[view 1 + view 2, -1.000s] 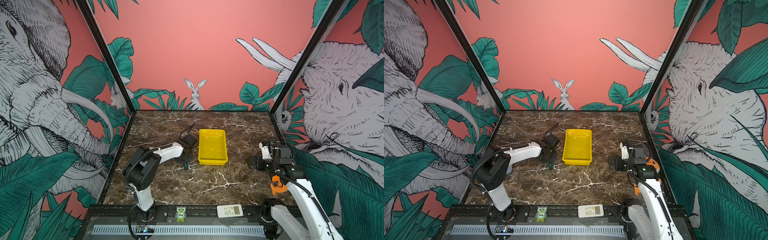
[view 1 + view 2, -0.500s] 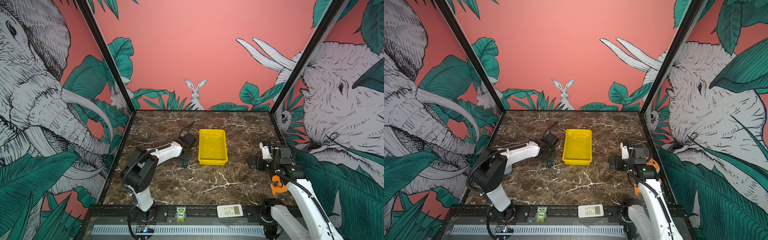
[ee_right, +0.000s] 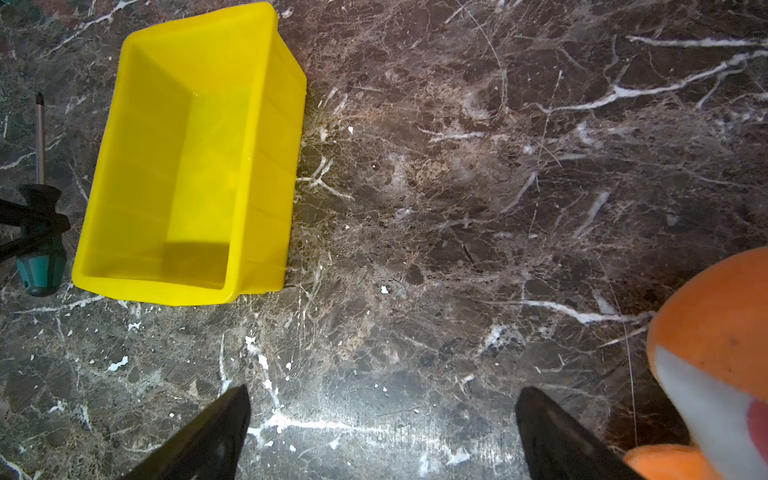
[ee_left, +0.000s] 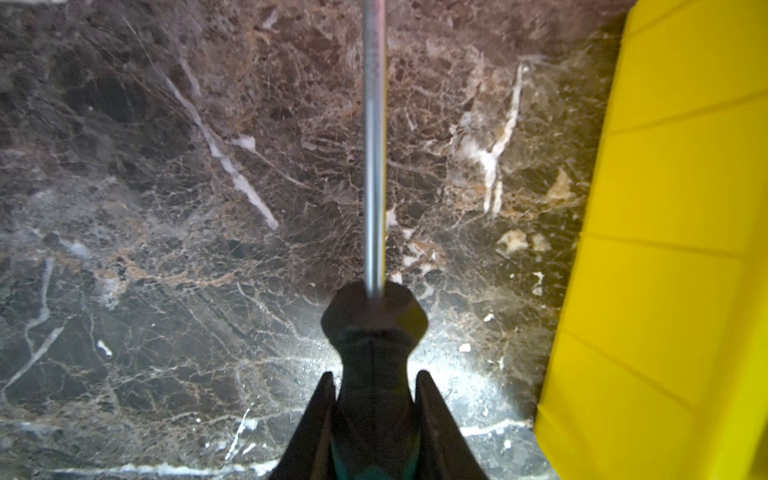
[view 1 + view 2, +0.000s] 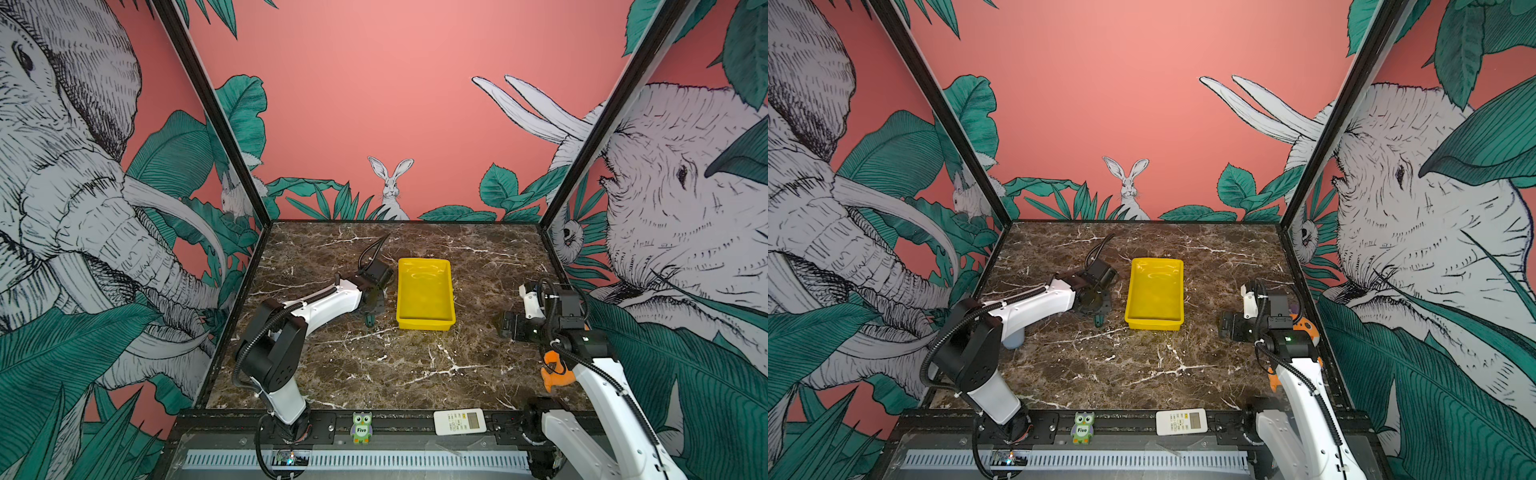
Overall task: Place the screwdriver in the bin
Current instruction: 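Carry the screwdriver with the left gripper over the yellow bin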
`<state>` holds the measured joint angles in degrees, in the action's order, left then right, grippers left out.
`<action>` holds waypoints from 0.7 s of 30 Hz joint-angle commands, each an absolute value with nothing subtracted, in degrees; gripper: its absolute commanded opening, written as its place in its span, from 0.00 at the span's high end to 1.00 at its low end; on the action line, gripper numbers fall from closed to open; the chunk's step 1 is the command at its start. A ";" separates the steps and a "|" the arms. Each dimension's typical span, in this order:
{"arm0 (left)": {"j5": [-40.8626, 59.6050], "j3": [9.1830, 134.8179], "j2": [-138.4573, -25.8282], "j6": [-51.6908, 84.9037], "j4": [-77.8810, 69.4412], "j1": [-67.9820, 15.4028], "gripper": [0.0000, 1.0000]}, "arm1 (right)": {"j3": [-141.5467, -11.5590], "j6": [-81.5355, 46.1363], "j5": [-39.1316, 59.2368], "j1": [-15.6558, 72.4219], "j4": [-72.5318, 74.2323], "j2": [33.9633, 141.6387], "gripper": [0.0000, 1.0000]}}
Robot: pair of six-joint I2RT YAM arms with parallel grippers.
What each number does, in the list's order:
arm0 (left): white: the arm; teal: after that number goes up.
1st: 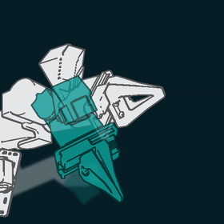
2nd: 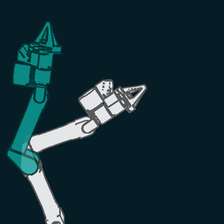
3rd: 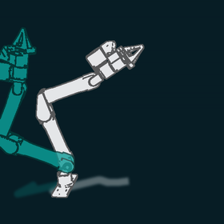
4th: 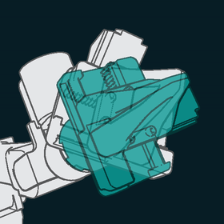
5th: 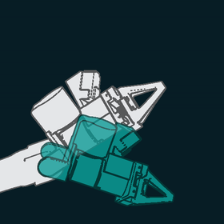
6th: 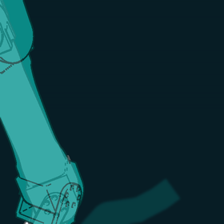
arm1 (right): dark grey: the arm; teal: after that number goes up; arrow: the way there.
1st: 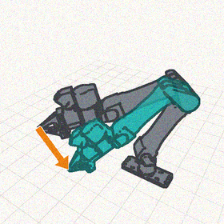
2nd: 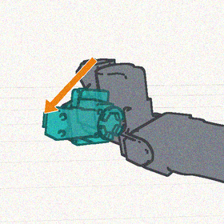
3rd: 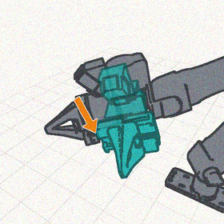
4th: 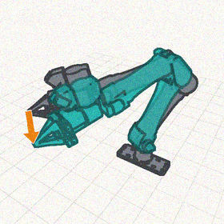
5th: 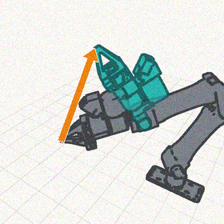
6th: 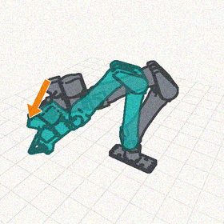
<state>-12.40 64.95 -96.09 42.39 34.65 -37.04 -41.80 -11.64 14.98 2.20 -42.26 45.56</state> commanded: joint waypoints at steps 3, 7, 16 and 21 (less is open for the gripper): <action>-14.76 67.47 -92.05 41.53 36.60 -36.90 1.00 | -41.11 -12.06 14.63 1.93 -40.96 45.18 0.01; -14.85 68.33 -90.99 41.07 36.92 -36.83 1.00 | -41.13 -12.04 14.81 1.87 -40.87 45.35 0.01; -19.32 72.91 -89.09 37.27 38.13 -38.92 1.00 | -40.96 -12.04 15.09 1.89 -40.78 45.41 0.01; -18.65 77.11 -90.22 32.81 37.36 -39.84 1.00 | -40.96 -11.91 15.45 1.93 -40.63 46.01 0.01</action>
